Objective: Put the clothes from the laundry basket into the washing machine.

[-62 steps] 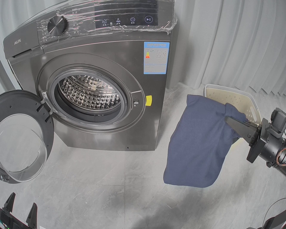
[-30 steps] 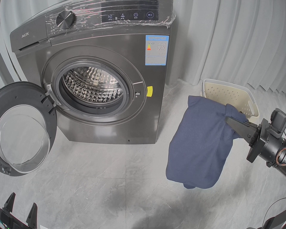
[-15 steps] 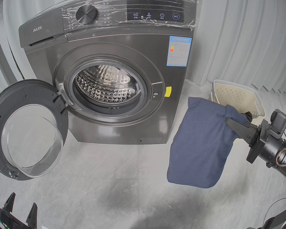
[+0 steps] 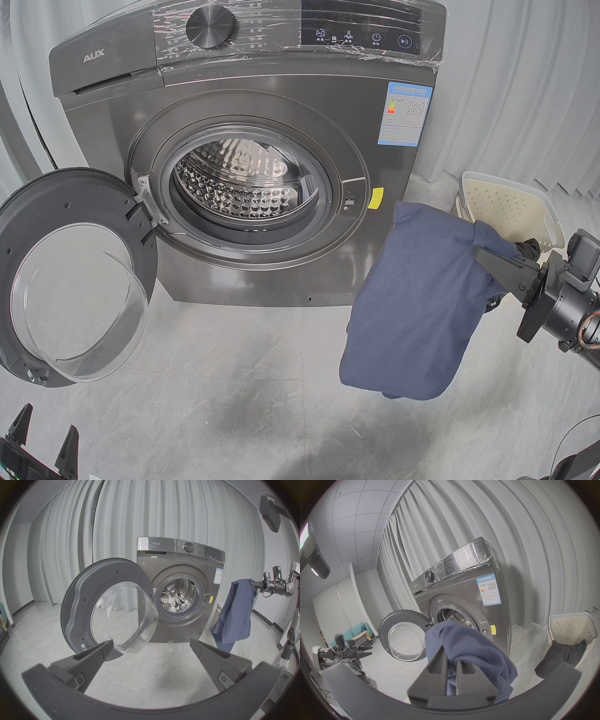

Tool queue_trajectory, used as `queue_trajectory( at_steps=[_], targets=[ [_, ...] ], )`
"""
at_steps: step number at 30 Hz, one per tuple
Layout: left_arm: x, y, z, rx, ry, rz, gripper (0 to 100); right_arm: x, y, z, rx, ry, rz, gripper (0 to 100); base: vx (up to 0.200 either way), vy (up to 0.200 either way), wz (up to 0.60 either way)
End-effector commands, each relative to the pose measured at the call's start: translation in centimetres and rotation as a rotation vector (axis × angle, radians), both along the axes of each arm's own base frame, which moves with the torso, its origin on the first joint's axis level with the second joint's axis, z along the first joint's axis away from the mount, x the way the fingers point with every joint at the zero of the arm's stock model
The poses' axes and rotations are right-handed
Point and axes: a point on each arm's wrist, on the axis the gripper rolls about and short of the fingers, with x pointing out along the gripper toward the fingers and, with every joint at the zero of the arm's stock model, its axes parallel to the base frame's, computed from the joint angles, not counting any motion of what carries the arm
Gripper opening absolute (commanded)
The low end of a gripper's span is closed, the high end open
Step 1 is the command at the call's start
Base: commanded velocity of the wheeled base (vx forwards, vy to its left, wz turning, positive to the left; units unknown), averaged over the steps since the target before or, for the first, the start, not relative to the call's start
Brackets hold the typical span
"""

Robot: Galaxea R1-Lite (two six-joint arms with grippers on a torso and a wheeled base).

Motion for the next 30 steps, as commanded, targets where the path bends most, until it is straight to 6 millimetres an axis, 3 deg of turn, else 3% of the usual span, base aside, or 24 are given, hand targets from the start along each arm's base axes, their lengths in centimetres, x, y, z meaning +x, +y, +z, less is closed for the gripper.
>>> queue_trajectory(
  at_steps=[1,15,30],
  targets=[
    [0.02,0.0,-0.51,0.0,0.001,0.001,100,0.01,0.02,0.0,0.0,0.0,0.001,0,0.0,0.2,0.0],
    [0.02,0.0,-0.51,0.0,0.001,0.001,100,0.0,0.01,-0.06,-0.002,0.002,0.001,0,0.0,0.2,0.0],
    [0.02,0.0,-0.51,0.0,0.001,0.001,100,-0.04,-0.02,-0.27,-0.005,0.01,0.001,0,0.0,0.0,0.0]
  ],
)
